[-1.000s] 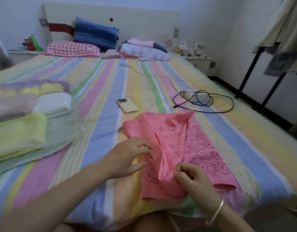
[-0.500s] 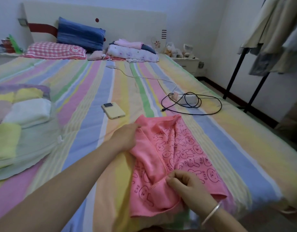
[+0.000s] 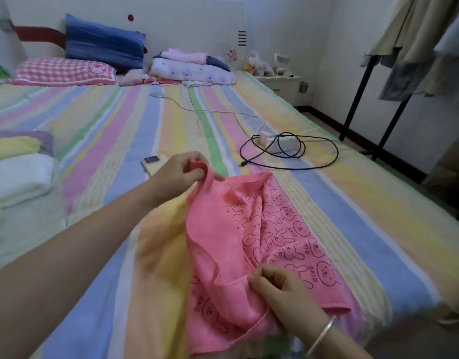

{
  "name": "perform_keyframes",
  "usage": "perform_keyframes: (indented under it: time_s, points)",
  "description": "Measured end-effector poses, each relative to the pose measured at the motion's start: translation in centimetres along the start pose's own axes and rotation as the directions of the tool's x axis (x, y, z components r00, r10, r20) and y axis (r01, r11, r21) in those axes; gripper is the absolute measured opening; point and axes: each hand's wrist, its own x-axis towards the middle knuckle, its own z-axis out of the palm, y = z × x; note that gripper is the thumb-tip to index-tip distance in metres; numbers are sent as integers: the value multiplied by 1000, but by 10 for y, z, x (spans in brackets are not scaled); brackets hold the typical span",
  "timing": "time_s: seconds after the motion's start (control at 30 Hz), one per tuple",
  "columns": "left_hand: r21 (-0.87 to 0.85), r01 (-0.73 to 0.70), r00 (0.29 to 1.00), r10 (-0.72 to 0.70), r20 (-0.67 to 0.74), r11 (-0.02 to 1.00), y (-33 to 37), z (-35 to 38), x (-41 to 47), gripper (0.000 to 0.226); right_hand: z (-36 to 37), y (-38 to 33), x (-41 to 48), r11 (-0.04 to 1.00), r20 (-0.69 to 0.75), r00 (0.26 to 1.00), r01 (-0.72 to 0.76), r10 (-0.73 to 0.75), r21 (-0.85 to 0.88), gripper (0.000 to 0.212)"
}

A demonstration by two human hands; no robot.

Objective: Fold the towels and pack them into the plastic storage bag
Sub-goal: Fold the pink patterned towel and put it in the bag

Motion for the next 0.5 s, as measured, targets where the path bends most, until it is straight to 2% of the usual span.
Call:
perform_keyframes:
  time_s: [0.07,0.13,0.2,0.3,0.4,0.43,0.5]
  points:
    - [309,-56,986,3,168,950,-7,21,1,11,1,-1,0,1000,-8,1000,0,0,-17,30]
    - [636,-166,949,-55,311,753,-22,33,-4,15,1,-1,-2,1000,-10,1000,13,-13,-22,36]
    - [725,-225,948,-25,317,651,-31,32,-13,22,1,0,-3,999,-16,1000,25,-25,-28,38]
    - [817,-198,971,-4,238,541,-45,7,-21,15,4,1,-5,1000,-42,999,25,-26,-12,31]
    - [942,-148,974,-123,193,302,-53,-18,-21,29,7,3,-4,999,-50,998,28,-30,-28,29]
    - [947,-140,974,-131,184,290,-54,-19,-20,24,8,4,-4,999,-49,998,27,-29,-29,30]
    - [927,-125,977,-118,176,354,-50,-14,-12,14,8,6,-3,1000,-46,999,20,-21,-23,31]
